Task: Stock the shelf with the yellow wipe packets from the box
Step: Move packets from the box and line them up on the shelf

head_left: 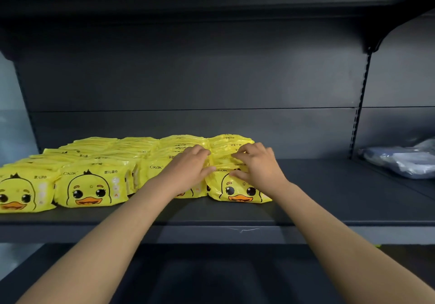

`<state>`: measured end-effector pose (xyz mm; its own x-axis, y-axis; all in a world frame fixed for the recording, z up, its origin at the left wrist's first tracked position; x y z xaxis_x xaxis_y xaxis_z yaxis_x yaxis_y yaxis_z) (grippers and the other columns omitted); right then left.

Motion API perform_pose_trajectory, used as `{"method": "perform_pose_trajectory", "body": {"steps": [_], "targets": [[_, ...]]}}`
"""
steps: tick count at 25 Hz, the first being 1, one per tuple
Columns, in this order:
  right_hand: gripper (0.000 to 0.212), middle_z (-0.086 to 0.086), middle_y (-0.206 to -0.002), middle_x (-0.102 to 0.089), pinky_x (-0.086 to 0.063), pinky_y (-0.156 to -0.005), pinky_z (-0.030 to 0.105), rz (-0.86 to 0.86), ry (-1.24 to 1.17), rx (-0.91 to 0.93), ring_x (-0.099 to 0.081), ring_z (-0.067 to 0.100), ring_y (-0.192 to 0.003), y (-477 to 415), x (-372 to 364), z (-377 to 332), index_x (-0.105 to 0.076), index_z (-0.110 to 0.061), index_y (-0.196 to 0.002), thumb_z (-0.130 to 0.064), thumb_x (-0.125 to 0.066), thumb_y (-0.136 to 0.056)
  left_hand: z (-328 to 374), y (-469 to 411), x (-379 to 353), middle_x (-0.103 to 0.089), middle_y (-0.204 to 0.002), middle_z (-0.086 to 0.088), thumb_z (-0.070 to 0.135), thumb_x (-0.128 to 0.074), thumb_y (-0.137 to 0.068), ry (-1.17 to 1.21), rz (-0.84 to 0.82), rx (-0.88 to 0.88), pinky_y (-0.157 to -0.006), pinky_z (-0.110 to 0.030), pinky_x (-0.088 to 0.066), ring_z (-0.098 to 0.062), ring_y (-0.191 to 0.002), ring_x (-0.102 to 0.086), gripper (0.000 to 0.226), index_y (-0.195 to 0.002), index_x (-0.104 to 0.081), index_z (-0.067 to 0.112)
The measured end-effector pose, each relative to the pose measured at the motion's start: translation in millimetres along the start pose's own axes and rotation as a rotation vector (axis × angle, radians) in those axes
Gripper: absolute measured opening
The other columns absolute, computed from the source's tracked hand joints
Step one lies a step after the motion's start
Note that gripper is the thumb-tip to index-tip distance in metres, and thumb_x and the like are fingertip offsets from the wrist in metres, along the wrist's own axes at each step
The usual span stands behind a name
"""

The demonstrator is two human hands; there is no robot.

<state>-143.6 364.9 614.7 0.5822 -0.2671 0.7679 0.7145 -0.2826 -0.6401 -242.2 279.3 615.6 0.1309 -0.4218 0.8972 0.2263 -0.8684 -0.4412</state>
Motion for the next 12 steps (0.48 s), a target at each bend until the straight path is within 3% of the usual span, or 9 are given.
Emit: {"method": "perform_pose_trajectory", "body": {"steps": [3,6,9,12], "targets": [[0.076,-0.001,-0.146,-0.035,-0.026,-0.104,0.035,-0.070,0.057,-0.053,-0.029,0.020,-0.134,15.3,1.5,16.5,-0.035,-0.023,-0.143,-0.058,-0.059,-0.080,22.8,7.7,-6.2,-0.018,-0.154,-0.006,0.055,-0.044,-0.089,-0.145,0.024,-0.110,-0.116,-0.032,-0.013,-0.021,-0.141,-0.017,0.080,-0.147,-0.012,0.010],[0.100,0.000,-0.157,-0.013,-0.014,-0.114,0.034,-0.215,0.087,-0.028,-0.010,0.019,-0.144,32.2,-8.0,23.6,-0.014,-0.018,-0.150,-0.066,-0.059,-0.075,41.3,6.5,-21.5,-0.002,-0.157,-0.011,0.065,-0.046,-0.082,-0.259,0.020,-0.175,-0.117,-0.036,0.001,-0.024,-0.145,-0.002,0.102,-0.147,0.004,0.004],[0.108,0.001,-0.159,-0.002,-0.006,-0.117,0.033,-0.267,0.116,-0.007,0.000,0.018,-0.146,36.1,-18.6,26.9,-0.004,-0.016,-0.151,-0.069,-0.058,-0.073,51.8,-2.8,-40.8,0.006,-0.156,-0.014,0.069,-0.048,-0.078,-0.308,-0.021,-0.189,-0.116,-0.036,0.008,-0.025,-0.145,0.005,0.113,-0.146,0.011,0.001],[0.108,0.002,-0.159,-0.004,-0.006,-0.117,0.033,-0.267,0.125,0.000,-0.001,0.019,-0.147,30.9,-24.7,29.0,-0.005,-0.016,-0.151,-0.069,-0.057,-0.072,51.8,-12.8,-49.8,0.003,-0.156,-0.016,0.070,-0.049,-0.076,-0.339,-0.027,-0.160,-0.115,-0.036,0.009,-0.028,-0.145,0.003,0.115,-0.145,0.011,0.000]]}}
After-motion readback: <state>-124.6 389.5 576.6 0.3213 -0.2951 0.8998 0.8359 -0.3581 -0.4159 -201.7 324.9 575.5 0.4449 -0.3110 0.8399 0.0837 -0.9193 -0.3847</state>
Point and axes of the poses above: each hand's wrist, its own y-axis away from the middle knuckle, its own x-axis out of the back of the hand, z = x × y, the point moved 9 cm from there along -y, towards the middle knuckle
